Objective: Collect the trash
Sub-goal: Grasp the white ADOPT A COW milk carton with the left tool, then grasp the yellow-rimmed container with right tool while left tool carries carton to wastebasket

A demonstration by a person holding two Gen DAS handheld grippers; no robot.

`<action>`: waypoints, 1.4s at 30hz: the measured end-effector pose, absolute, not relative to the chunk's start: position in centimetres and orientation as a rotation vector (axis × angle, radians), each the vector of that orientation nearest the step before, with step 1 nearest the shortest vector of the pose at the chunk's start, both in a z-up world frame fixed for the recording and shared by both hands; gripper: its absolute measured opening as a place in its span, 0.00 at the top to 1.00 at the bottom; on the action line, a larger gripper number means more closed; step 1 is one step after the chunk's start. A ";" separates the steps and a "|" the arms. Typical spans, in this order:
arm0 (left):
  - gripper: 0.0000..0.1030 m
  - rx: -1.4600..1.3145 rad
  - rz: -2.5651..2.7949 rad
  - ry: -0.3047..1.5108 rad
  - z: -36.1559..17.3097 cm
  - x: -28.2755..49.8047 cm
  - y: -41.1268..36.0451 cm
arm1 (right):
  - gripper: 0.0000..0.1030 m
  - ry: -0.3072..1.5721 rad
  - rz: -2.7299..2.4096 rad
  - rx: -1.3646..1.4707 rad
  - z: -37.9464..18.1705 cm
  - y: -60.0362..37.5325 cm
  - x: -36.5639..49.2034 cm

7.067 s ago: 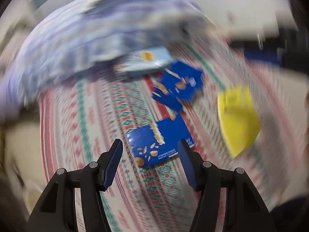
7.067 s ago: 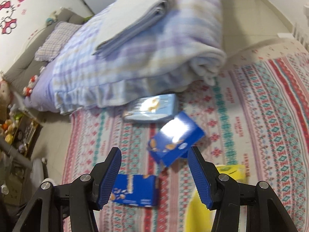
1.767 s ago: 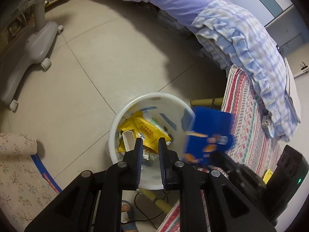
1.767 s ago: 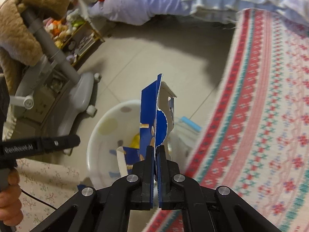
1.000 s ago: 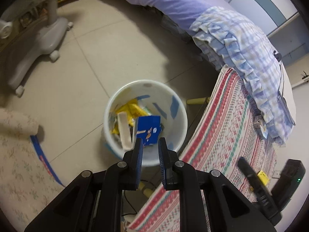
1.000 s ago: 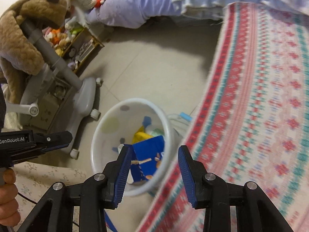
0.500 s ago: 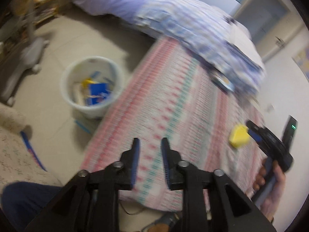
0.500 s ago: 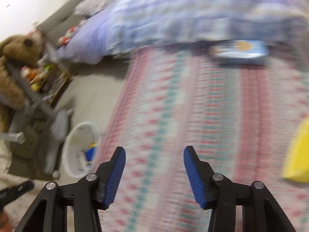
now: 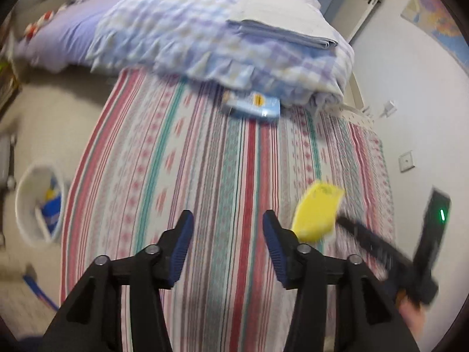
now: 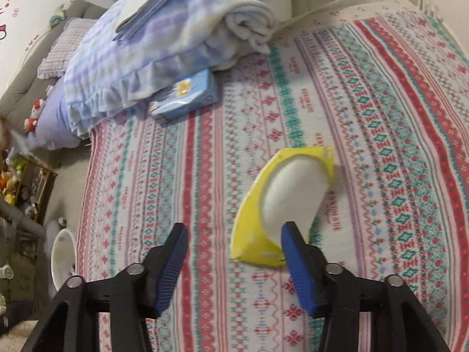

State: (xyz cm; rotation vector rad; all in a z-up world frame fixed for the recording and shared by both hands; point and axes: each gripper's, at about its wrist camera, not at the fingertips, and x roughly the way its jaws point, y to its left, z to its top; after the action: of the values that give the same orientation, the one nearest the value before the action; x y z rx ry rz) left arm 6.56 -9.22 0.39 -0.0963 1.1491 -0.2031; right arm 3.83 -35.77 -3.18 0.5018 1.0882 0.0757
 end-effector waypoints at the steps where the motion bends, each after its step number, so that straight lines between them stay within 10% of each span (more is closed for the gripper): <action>1: 0.45 -0.082 -0.205 1.141 -0.1 7.8 -9.7 | 0.38 1.092 0.063 0.493 -3.4 -35.8 4.0; 27: 0.08 0.998 -0.574 0.996 -13.7 28.2 -24.6 | 0.34 1.190 0.013 0.487 -5.2 -37.4 4.7; 30: 0.24 0.872 -0.620 1.037 -13.1 28.9 -23.8 | 0.34 1.196 0.008 0.486 -5.3 -37.6 4.8; 42: 0.32 0.665 -0.543 1.118 -11.3 23.0 -16.9 | 0.34 1.218 -0.014 0.508 -6.6 -38.7 5.2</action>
State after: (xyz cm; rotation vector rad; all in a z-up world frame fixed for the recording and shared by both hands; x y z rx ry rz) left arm 23.03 -16.88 -11.29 0.6653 1.1183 -0.5434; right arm 5.22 -38.74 -6.62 0.5078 1.2183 -0.0141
